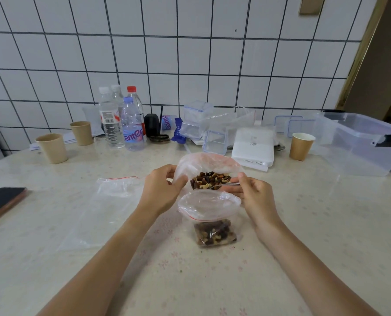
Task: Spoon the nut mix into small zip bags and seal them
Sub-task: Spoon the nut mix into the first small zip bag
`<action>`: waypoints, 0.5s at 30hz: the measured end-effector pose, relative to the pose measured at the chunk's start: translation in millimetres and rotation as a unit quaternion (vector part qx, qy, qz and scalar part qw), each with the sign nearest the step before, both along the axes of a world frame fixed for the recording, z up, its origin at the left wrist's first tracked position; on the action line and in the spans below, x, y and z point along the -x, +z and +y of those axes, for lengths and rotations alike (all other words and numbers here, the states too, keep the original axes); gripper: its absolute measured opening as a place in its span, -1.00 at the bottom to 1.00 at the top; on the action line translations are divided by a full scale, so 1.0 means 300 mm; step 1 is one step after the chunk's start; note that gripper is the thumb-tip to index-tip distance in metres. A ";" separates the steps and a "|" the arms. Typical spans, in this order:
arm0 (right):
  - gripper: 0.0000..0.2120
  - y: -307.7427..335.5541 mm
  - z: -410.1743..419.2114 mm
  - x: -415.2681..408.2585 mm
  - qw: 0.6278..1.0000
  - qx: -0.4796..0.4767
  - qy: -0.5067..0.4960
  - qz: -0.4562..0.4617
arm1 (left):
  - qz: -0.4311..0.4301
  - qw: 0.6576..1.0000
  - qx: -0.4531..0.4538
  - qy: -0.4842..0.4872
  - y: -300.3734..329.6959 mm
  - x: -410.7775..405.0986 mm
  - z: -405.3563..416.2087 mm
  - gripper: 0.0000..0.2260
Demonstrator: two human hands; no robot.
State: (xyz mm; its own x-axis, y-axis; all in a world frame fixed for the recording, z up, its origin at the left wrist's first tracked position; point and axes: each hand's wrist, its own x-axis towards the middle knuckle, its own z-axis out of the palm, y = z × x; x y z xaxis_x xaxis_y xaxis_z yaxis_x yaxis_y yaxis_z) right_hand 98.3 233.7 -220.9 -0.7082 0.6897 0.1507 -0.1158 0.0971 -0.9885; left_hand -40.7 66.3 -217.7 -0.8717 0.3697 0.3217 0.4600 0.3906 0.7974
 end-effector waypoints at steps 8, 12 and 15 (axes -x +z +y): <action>-0.67 0.011 -0.002 -0.005 0.999 0.034 0.008 0.002 | -0.025 0.999 -0.021 0.000 0.013 -0.017 0.000 -0.71; -0.67 0.014 -0.001 -0.009 0.998 0.065 0.018 0.005 | -0.034 0.999 -0.027 -0.007 0.019 -0.024 0.001 -0.69; -0.66 0.028 0.012 -0.012 0.996 0.087 0.015 0.032 | -0.032 0.999 -0.014 0.011 0.029 -0.015 -0.011 -0.65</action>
